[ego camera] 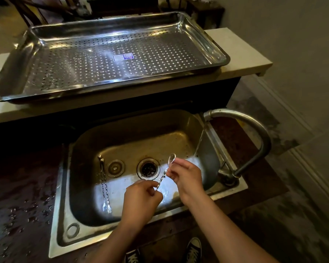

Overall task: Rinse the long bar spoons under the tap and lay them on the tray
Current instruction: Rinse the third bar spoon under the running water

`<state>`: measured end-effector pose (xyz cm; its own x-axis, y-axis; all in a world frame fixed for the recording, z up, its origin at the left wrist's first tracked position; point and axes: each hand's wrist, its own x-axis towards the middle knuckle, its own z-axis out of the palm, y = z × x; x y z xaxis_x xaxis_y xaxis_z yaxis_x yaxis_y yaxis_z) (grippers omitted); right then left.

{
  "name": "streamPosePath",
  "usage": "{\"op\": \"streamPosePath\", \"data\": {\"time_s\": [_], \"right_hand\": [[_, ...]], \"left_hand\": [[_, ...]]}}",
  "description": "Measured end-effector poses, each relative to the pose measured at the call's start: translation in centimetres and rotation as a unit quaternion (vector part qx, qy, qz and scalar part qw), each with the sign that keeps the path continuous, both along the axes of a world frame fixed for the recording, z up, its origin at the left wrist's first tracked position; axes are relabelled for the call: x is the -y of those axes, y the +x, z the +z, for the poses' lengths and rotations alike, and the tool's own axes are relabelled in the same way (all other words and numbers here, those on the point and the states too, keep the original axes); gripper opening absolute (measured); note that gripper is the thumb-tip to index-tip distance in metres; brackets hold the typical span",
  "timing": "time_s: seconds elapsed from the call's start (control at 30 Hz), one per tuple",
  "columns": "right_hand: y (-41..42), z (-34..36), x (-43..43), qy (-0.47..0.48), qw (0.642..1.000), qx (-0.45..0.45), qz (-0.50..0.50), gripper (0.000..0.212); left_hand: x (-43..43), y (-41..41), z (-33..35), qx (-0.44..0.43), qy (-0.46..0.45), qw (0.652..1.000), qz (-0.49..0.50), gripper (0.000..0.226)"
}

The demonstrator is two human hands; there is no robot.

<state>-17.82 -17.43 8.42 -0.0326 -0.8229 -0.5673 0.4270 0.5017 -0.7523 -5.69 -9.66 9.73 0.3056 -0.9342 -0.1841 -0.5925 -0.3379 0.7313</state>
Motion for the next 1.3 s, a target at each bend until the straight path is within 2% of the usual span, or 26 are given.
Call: {"op": "streamPosePath", "data": {"time_s": [0.1,0.2,0.37,0.57,0.73,1.07,1.2,1.3], "right_hand": [[-1.0,-0.3,0.6,0.012,1.0,0.014,-0.01,0.019],[-2.3,-0.7,1.6,0.013,0.999,0.029,-0.034,0.005],[-3.7,-1.3,2.9,0.019,0.997,-0.002,-0.071,0.02],[-4.7,-1.3,4.5,0.014,0.995,0.012,-0.093,0.013],[-4.5,-1.6,4.2,0.012,0.997,-0.006,-0.076,0.023],[-4.3,-1.4,4.4,0.006,0.997,-0.003,-0.077,0.029],[-4.7,-1.4,4.6,0.002,0.996,0.008,-0.093,0.014],[-4.4,-1.6,4.7,0.001,0.995,-0.018,-0.093,0.008]], "left_hand": [[0.8,-0.2,-0.5,-0.017,0.002,1.0,-0.004,0.029],[2.2,-0.6,-0.9,-0.02,0.002,1.0,-0.023,0.029],[4.7,-1.3,-1.4,-0.008,-0.014,0.998,-0.063,0.025],[6.1,-1.9,-1.7,0.001,-0.034,0.997,-0.071,0.023],[6.3,-1.8,-2.0,0.013,-0.046,0.996,-0.078,0.024],[6.3,-2.0,-2.0,0.015,-0.057,0.995,-0.085,0.022],[6.5,-1.9,-1.9,0.025,-0.063,0.994,-0.09,0.022],[6.6,-1.9,-1.9,0.03,-0.068,0.993,-0.093,0.023]]}}
